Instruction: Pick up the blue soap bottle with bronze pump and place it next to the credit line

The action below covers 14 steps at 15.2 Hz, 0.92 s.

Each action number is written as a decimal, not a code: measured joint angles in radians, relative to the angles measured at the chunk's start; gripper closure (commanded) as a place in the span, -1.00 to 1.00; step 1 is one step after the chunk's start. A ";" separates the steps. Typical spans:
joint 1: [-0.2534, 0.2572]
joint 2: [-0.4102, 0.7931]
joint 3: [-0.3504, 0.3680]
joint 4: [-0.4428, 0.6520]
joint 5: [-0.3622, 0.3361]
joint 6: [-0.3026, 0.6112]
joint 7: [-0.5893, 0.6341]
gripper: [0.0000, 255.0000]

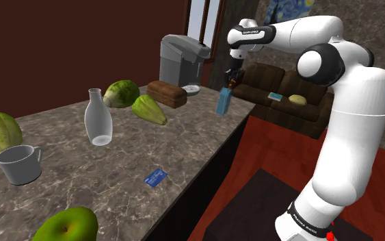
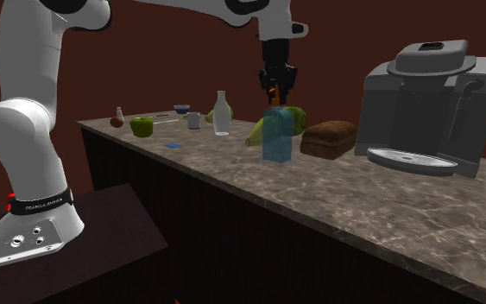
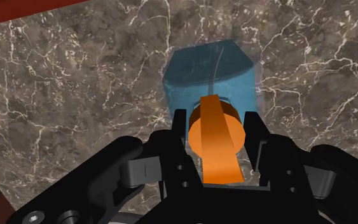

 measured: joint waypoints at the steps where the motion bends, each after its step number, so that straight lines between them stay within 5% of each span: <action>1: 0.006 -0.007 0.002 -0.003 -0.003 -0.004 0.008 1.00; 14: 0.202 -0.189 0.105 -0.235 -0.098 0.054 0.310 1.00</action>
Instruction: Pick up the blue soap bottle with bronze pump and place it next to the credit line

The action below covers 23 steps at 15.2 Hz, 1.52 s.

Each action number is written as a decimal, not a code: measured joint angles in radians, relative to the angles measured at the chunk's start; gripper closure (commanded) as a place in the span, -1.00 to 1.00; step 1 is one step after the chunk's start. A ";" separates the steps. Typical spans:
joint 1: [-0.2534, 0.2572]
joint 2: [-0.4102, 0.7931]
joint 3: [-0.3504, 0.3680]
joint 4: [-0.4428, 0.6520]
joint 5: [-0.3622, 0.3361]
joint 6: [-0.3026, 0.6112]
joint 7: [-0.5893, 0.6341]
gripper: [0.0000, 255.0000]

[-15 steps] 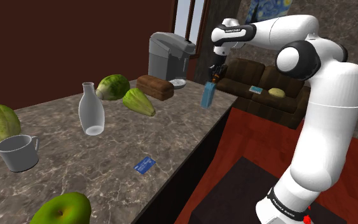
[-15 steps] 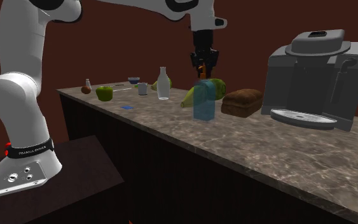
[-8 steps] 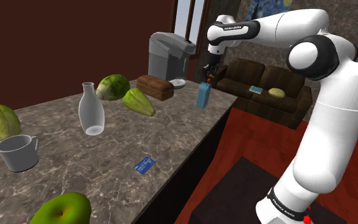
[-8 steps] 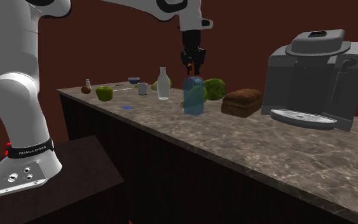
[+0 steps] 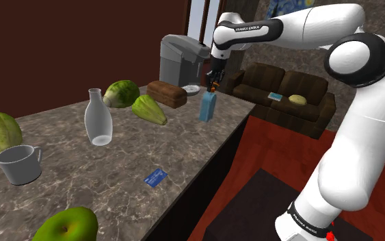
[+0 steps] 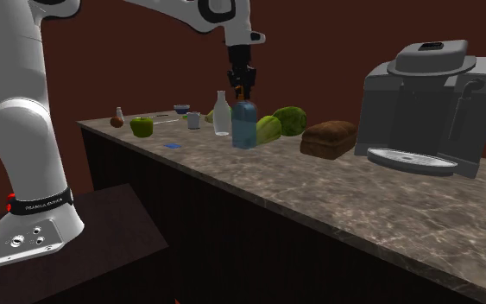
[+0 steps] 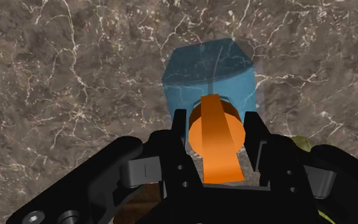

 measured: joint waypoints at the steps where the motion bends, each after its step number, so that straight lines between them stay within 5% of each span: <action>1: 0.013 -0.006 0.010 0.000 -0.004 -0.006 0.024 1.00; 10: 0.126 -0.040 0.103 -0.040 -0.034 -0.006 0.236 1.00; 23: 0.289 0.067 0.233 0.103 -0.059 -0.056 0.532 1.00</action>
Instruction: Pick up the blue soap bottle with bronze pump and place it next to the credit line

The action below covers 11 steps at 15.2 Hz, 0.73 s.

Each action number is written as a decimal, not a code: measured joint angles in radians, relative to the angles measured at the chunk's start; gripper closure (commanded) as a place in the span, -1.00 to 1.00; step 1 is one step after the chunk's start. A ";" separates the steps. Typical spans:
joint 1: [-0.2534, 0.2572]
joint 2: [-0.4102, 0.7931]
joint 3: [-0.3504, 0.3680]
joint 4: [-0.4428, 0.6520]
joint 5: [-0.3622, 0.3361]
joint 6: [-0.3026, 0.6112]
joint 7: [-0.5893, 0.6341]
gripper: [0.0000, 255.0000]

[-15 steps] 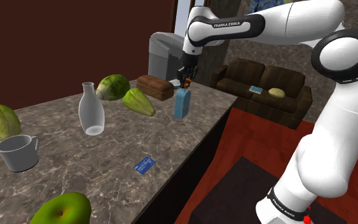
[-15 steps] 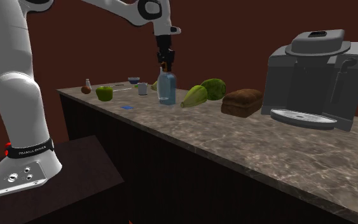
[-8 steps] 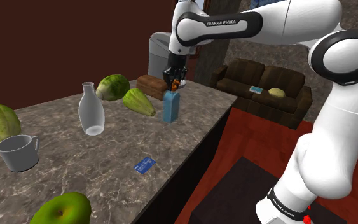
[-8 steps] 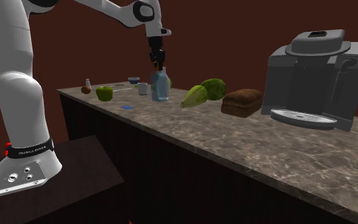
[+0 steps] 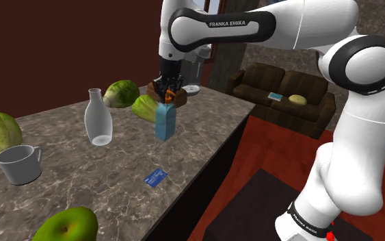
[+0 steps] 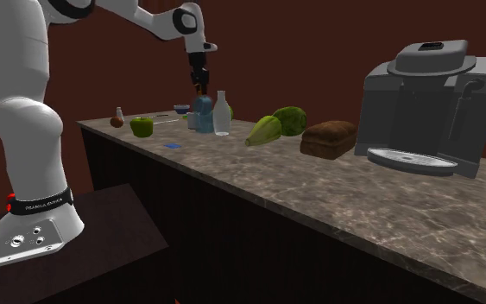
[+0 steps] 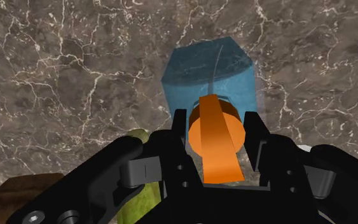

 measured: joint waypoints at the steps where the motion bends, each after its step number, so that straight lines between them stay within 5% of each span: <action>1: 0.010 0.006 0.007 0.010 -0.002 -0.005 0.018 1.00; 11: 0.143 0.236 0.072 0.337 -0.036 -0.115 0.206 1.00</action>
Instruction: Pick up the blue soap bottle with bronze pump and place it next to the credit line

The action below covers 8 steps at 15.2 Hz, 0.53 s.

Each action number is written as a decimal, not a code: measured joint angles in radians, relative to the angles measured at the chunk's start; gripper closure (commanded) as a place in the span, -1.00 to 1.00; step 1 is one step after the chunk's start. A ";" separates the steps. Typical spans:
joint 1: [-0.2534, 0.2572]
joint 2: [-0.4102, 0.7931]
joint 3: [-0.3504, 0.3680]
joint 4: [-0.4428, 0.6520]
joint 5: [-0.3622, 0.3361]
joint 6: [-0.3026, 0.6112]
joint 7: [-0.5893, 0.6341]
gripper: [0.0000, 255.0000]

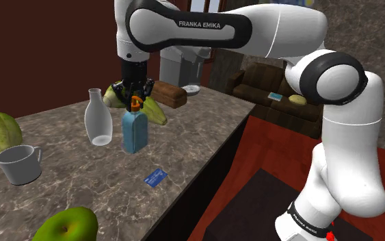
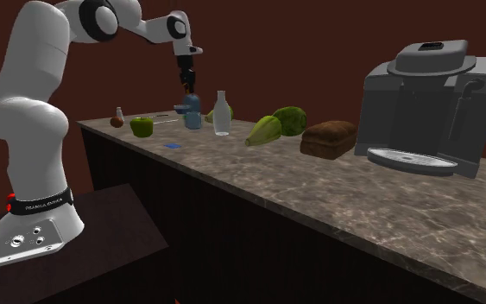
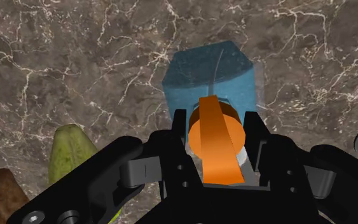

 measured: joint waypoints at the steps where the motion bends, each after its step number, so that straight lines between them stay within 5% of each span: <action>1: 0.017 0.041 0.005 0.065 -0.005 -0.026 0.018 1.00; 4: 0.066 0.129 0.016 0.204 -0.018 -0.081 0.068 1.00; 6: 0.106 0.252 0.018 0.409 -0.029 -0.164 0.094 1.00; 8: 0.119 0.275 0.020 0.432 -0.031 -0.166 0.108 1.00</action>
